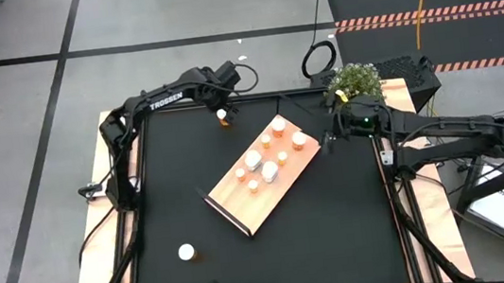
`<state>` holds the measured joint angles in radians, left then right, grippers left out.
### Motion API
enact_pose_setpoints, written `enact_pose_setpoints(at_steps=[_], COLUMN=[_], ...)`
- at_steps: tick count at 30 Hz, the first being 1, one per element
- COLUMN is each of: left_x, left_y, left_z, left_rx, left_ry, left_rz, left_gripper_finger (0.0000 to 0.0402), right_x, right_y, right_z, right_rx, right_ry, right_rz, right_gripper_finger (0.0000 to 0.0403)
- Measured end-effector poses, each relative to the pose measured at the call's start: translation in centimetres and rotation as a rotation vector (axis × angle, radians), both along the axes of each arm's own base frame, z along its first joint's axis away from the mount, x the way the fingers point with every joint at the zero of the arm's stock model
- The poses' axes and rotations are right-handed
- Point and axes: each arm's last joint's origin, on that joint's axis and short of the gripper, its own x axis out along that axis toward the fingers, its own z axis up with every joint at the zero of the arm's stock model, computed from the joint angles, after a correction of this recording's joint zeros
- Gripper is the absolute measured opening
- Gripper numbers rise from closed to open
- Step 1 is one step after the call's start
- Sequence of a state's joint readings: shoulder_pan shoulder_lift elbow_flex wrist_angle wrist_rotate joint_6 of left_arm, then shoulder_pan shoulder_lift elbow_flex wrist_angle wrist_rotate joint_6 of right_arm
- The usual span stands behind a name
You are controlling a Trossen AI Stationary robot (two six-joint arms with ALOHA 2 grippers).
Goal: Pick and place medicine bottles onto shelf by color
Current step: Put the large orange pill bottle on the shelf
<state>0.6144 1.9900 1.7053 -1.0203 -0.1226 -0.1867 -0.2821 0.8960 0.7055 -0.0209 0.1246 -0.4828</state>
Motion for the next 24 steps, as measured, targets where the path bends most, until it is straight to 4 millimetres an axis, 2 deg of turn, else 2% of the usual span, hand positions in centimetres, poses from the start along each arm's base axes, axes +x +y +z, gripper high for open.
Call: enact_pose_setpoints(at_steps=[8, 14, 21, 24], left_x=[-0.4, -0.2, 0.6, 0.7], left_y=[0.8, 0.9, 1.2, 1.2], left_z=[-0.5, -0.6, -3.4, -3.5], left_rx=[0.003, 0.008, 0.006, 0.030], left_ry=[-0.016, -0.027, 0.062, 0.072], left_rz=[0.010, -0.013, -0.016, -0.008], left_gripper_finger=[0.0390, 0.0390, 0.0390, 0.0390], right_x=[1.6, 1.8, 1.8, 1.8], right_y=[-0.5, -0.5, -0.5, -0.5], right_z=[-1.2, -1.4, -1.4, -1.4], right_rx=[0.005, 0.003, 0.003, -0.001], right_ry=[0.036, 0.050, 0.049, 0.052], right_rz=[0.001, 0.004, 0.004, 0.005], right_gripper_finger=[0.0313, 0.0313, 0.0313, 0.0313])
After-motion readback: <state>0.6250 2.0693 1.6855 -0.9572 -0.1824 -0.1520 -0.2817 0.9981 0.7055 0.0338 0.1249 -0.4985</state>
